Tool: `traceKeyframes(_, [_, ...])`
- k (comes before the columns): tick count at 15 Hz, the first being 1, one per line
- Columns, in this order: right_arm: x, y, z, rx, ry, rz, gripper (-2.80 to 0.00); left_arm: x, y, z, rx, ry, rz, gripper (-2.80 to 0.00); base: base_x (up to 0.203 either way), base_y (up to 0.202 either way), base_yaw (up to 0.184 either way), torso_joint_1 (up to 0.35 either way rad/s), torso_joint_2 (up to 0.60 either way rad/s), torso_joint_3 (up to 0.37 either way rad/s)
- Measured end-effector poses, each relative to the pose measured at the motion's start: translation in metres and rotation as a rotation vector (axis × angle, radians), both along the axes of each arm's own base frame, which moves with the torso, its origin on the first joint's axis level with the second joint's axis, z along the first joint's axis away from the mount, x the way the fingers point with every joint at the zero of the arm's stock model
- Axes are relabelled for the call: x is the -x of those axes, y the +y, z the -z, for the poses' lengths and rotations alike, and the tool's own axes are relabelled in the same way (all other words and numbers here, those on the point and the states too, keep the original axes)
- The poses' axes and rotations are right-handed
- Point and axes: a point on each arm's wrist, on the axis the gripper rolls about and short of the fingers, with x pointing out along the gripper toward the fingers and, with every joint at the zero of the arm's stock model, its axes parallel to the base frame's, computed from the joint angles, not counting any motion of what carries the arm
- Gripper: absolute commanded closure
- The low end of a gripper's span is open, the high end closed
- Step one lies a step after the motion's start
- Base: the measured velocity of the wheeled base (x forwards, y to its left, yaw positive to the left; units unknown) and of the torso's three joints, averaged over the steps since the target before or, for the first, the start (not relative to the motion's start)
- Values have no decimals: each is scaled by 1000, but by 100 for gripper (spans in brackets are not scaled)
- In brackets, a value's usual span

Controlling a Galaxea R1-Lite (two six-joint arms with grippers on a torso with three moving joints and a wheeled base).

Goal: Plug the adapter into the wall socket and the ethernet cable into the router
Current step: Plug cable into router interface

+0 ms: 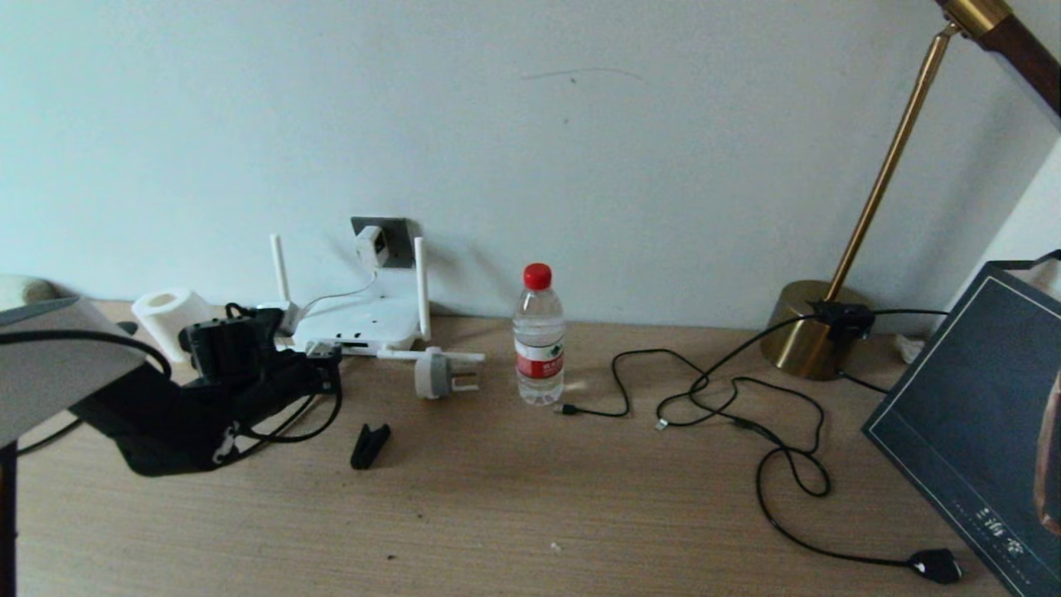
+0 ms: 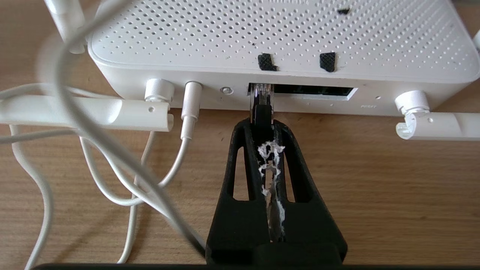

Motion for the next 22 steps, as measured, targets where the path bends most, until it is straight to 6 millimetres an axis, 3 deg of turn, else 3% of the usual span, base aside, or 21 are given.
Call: traceKeyframes(22, [0, 0, 0, 0, 0, 0, 0, 0, 1, -5, 5, 43, 2, 0, 0, 0, 0, 0, 0, 0])
